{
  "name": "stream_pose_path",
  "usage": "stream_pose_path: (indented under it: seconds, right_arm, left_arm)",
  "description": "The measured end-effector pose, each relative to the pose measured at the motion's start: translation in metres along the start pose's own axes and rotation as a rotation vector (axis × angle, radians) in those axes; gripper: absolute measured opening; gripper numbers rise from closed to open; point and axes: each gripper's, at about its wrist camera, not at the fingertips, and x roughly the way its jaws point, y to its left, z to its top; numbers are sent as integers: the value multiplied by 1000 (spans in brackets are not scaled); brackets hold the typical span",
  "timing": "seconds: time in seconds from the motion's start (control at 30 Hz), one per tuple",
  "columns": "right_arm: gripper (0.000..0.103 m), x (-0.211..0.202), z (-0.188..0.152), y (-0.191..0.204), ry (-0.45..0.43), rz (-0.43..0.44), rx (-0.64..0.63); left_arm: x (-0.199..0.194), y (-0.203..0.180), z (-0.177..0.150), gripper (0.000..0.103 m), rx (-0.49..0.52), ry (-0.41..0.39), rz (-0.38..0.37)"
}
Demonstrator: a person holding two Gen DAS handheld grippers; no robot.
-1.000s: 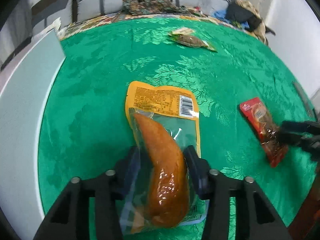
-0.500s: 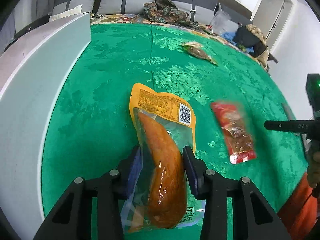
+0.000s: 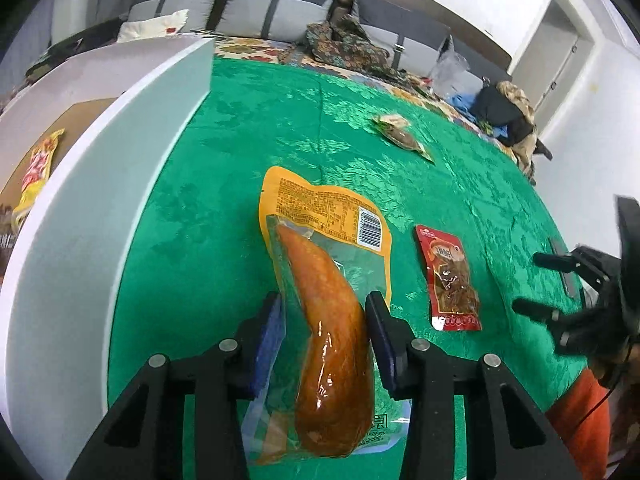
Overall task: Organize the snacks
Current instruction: 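Lower the right tool around the red fish pack and close it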
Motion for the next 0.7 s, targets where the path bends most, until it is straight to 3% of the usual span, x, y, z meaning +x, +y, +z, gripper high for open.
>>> stream_pose_path:
  seconds: [0.07,0.2,0.43,0.5,0.6,0.7]
  right_arm:
    - [78,-6,-11,24,-53,-118,-198]
    - [78,-14,-49,56,-144,-136,-397]
    - [78,14,-56,9,-101,43,-122]
    - [78,23,-52,15,-73,98,-150]
    - [78,30,-49,35,-83,70,-247]
    - [78,37,-38,35,-109,57,-181]
  left_arm:
    - [0,3,-5,42,-17,-8,1]
    - [5,7,-13,42,-38,-9,-6]
    - [12,15,-17,42,-65,-4,-4]
    - [13,18,-18,42,-75,-3,-1]
    - [16,22,-20,42,-90,4,0]
    - [19,22,-23,42,-86,14,0]
